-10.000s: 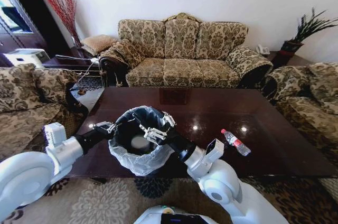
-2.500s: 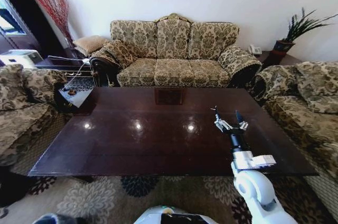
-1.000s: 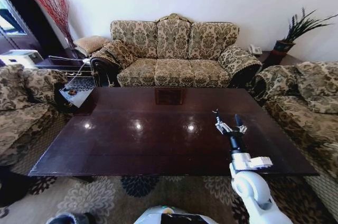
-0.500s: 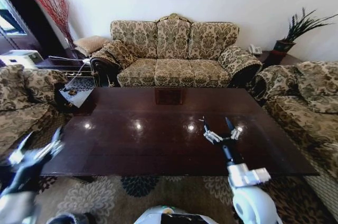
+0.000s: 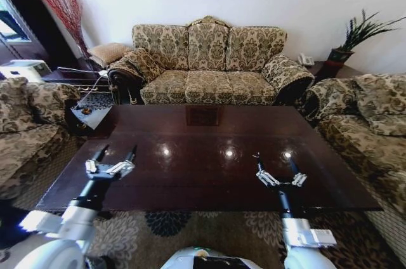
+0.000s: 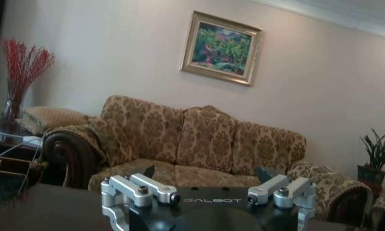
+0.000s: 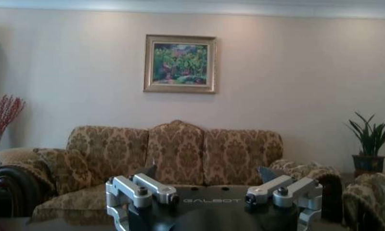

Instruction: Move to the front of the table and place the trash on the table into the trash bin.

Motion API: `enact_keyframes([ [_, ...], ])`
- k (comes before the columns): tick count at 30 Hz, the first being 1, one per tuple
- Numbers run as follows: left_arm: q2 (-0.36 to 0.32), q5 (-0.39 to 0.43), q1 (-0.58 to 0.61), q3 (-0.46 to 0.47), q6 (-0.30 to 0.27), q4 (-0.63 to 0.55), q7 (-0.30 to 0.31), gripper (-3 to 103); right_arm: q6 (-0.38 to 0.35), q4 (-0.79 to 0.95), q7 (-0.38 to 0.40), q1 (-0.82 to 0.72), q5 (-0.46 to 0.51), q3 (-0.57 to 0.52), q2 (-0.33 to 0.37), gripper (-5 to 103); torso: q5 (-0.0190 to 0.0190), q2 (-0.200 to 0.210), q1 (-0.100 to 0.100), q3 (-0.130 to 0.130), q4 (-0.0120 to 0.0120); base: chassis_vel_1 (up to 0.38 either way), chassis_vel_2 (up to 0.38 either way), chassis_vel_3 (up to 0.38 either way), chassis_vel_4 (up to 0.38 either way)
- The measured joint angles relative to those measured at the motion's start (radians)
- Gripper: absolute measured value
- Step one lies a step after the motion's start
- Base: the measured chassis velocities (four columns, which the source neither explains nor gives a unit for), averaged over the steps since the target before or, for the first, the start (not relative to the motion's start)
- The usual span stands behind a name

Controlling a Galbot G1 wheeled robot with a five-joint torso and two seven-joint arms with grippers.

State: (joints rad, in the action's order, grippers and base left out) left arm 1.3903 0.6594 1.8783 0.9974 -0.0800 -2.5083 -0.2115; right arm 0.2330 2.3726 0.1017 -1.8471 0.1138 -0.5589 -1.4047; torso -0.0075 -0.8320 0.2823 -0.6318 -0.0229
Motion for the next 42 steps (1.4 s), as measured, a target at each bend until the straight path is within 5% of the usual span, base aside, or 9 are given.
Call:
enact_keyframes([
  [42,0.003,0.005,0.0,0.007,0.006,0.012,0.0,100,-0.003,-0.001,0.0,0.005,0.005,0.001,0.003,100,-0.0004,0.0,-0.001,0.0,0.0,0.064,-0.065,-0.067,0.066],
])
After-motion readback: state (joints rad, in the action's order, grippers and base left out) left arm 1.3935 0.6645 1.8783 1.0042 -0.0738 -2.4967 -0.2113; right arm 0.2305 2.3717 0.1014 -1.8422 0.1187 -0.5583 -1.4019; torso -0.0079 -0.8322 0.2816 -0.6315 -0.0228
